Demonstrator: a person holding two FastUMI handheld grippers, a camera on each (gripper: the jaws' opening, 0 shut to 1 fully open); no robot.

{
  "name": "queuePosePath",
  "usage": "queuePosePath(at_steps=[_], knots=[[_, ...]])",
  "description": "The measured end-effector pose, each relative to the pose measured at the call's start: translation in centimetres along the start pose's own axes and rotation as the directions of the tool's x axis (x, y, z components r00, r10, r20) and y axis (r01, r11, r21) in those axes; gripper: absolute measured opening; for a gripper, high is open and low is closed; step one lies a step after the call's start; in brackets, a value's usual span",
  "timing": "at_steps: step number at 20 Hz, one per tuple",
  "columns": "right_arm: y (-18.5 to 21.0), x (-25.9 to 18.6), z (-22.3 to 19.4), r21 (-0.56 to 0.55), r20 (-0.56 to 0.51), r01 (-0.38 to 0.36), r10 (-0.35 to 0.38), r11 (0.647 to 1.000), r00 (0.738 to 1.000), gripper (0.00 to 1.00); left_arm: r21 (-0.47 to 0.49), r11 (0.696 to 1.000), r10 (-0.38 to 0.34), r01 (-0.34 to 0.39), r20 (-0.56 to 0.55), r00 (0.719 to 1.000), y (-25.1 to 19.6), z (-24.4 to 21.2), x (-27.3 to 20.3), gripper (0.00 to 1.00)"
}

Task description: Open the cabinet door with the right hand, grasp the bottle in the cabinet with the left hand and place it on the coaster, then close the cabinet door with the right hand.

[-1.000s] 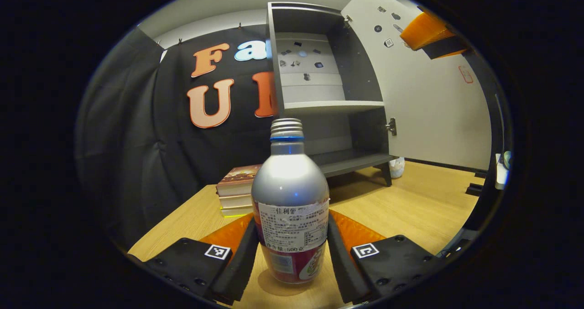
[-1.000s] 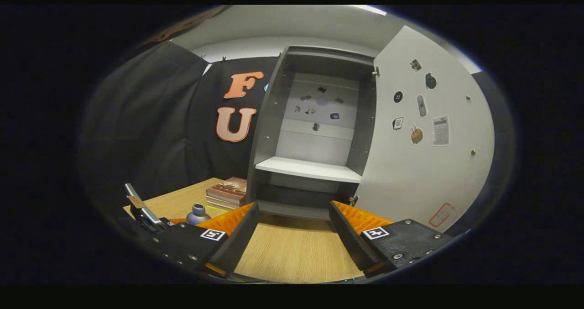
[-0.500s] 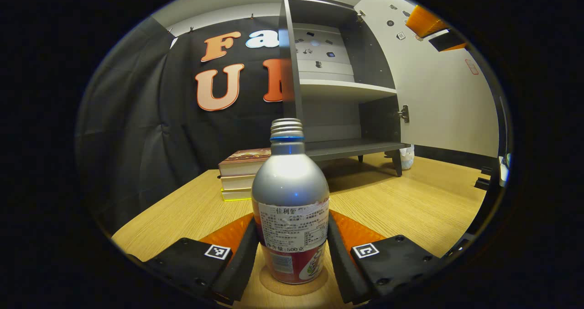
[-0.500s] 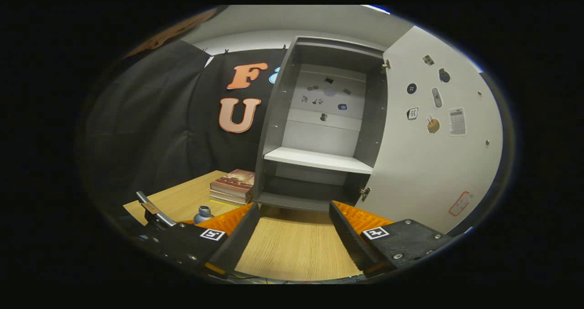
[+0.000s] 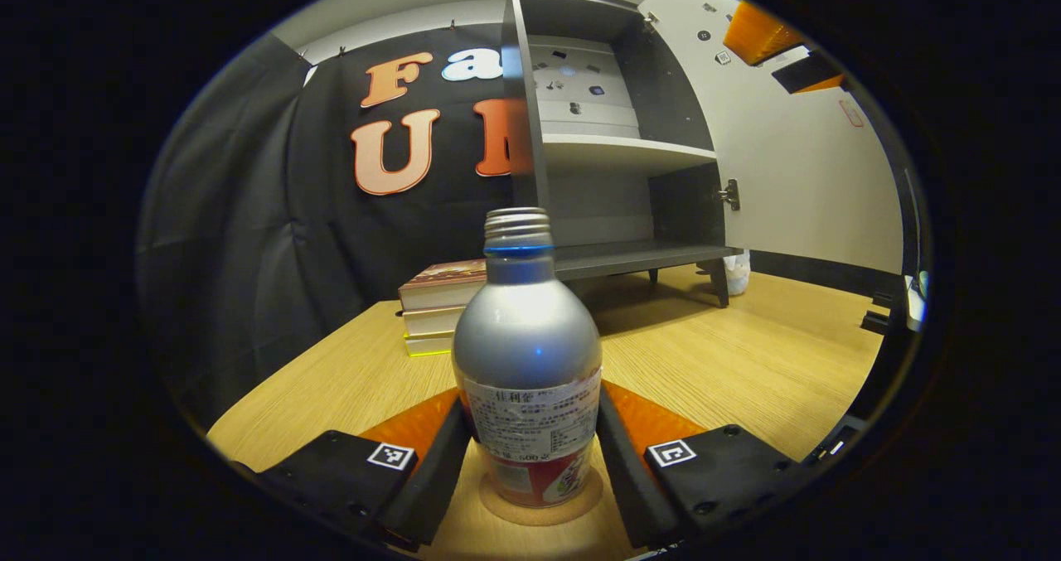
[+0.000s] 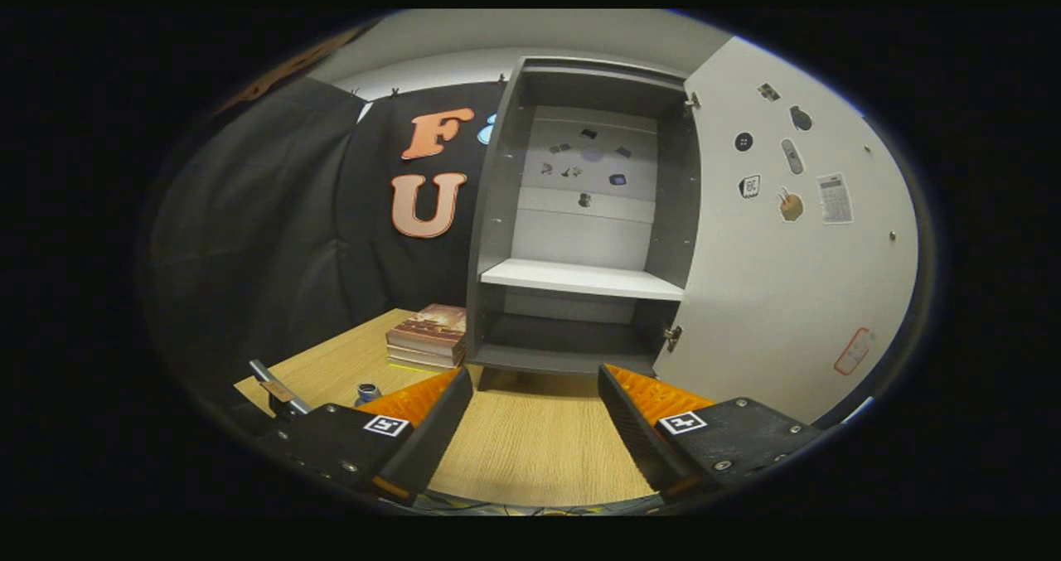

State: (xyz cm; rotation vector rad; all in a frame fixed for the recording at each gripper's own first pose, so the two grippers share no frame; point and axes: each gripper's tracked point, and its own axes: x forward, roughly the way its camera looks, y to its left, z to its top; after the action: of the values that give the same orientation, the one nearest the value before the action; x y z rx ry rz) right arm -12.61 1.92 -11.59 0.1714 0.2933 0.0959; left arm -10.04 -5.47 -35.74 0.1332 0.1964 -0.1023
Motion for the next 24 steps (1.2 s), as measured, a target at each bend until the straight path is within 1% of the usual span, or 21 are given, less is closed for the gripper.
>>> queuePosePath(at_steps=[3, 6, 8, 12, 13, 14, 17, 20, 24], knots=[[0.1, -0.4, 0.6, -0.010, 0.012, 0.003, -0.003, 1.000, 1.000, 0.94, -0.023, 1.000, -0.010, 0.009, -0.015, 1.000, 0.2, 0.3, 0.3, 0.88], [-0.3, -1.1, 2.1, -0.025, 0.037, 0.024, -0.023, 0.999, 0.999, 0.94, -0.040, 0.999, -0.011, 0.011, 0.010, 1.000, 0.5, 2.4, 0.9, 0.89], [-1.0, -2.0, 3.5, -0.025, 0.065, 0.049, -0.048, 0.998, 0.997, 0.94, -0.032, 0.999, -0.013, 0.014, 0.043, 0.999, 0.8, 4.6, 1.0, 0.98], [-4.1, -4.5, 6.7, 0.010, 0.122, 0.145, -0.145, 0.989, 0.982, 0.94, -0.024, 0.999, -0.036, 0.038, 0.086, 0.996, 1.3, 9.3, 1.1, 0.98], [-5.2, -5.4, 7.1, 0.022, 0.134, 0.176, -0.177, 0.984, 0.975, 0.93, -0.026, 0.999, -0.044, 0.047, 0.095, 0.994, 1.4, 10.6, 0.9, 0.95], [-6.2, -6.2, 7.4, 0.031, 0.147, 0.204, -0.206, 0.979, 0.967, 0.94, -0.031, 0.998, -0.053, 0.056, 0.101, 0.994, 1.3, 11.6, 0.7, 0.98], [-9.3, -8.3, 8.3, 0.058, 0.170, 0.264, -0.271, 0.963, 0.948, 0.93, -0.055, 0.996, -0.070, 0.077, 0.124, 0.990, 0.9, 15.3, -0.4, 0.98], [-11.5, -10.1, 8.8, 0.079, 0.200, 0.263, -0.273, 0.962, 0.941, 0.94, -0.099, 0.993, -0.056, 0.069, 0.124, 0.991, 0.6, 18.5, -1.5, 0.98], [-14.9, -12.9, 9.4, 0.073, 0.232, 0.254, -0.264, 0.964, 0.936, 0.94, -0.148, 0.989, 0.013, 0.009, 0.146, 0.989, 0.3, 22.7, -3.0, 0.98]])
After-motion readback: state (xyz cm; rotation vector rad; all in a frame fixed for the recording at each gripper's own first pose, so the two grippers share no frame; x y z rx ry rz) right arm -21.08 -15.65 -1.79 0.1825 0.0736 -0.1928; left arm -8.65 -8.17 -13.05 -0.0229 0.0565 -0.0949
